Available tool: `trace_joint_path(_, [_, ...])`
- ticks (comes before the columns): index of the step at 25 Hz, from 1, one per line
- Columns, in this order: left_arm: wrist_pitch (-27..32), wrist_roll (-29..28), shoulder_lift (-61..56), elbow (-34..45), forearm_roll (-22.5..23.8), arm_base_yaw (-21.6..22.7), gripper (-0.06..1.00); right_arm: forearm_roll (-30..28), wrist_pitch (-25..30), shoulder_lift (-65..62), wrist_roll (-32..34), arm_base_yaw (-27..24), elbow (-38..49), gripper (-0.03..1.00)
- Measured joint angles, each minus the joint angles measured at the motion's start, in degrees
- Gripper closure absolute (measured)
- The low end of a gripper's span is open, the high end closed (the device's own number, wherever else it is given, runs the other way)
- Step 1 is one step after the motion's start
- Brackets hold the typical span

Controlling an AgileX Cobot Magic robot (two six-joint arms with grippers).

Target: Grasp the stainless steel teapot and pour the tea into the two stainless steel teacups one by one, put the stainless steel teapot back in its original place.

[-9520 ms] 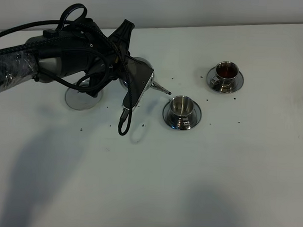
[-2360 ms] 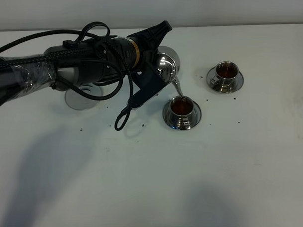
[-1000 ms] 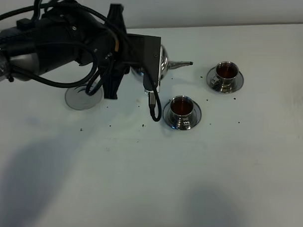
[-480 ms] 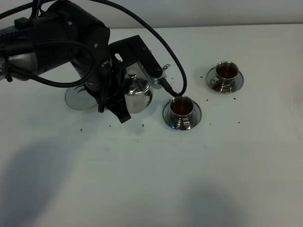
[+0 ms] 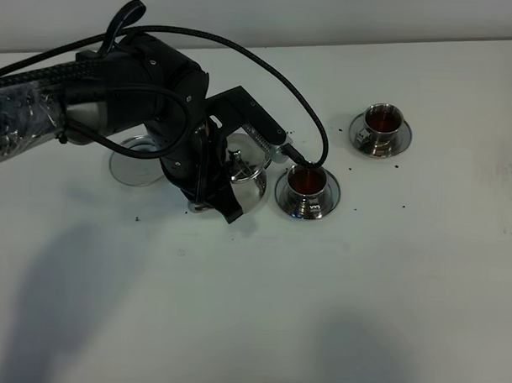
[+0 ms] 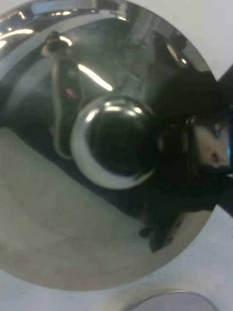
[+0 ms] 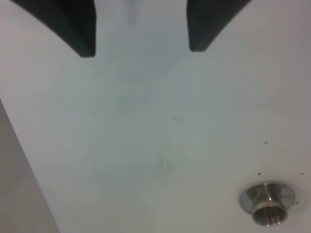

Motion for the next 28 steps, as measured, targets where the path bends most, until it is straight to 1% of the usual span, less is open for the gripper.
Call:
trace_joint_path(3, [-0.4,-0.4,-0.6,0.0,0.3,0.0,0.69,0.0,0.0,0.0,0.0,0.0,0.0,0.54])
trace_joint_path(6, [-0.4,-2.7,-2.3,0.0,0.7,0.8,0.69,0.0,0.0,0.0,0.0,0.0,0.0,0.54])
trace_joint_path(10, [0.2,-8.8,-5.3,0.0,1.1,3.7,0.69,0.0,0.0,0.0,0.0,0.0,0.0,0.54])
trace_joint_path(14, [2.1,-17.5,-6.2,0.0,1.2,7.5,0.69,0.0,0.0,0.0,0.0,0.0,0.0,0.54])
trace_joint_path(18, [2.4,-23.0,-6.2,0.0,3.4,10.9,0.69,0.0,0.0,0.0,0.0,0.0,0.0,0.54])
trace_joint_path(24, [2.1,-24.6,-5.8,0.3,3.9,14.8,0.69,0.0,0.0,0.0,0.0,0.0,0.0,0.54])
trace_joint_path(26, [0.9,-25.0,-5.2,1.2,3.9,15.4,0.69,0.0,0.0,0.0,0.0,0.0,0.0,0.54])
trace_joint_path(28, [-1.9,-25.3,-4.8,2.9,3.8,16.0,0.69,0.0,0.0,0.0,0.0,0.0,0.0,0.54])
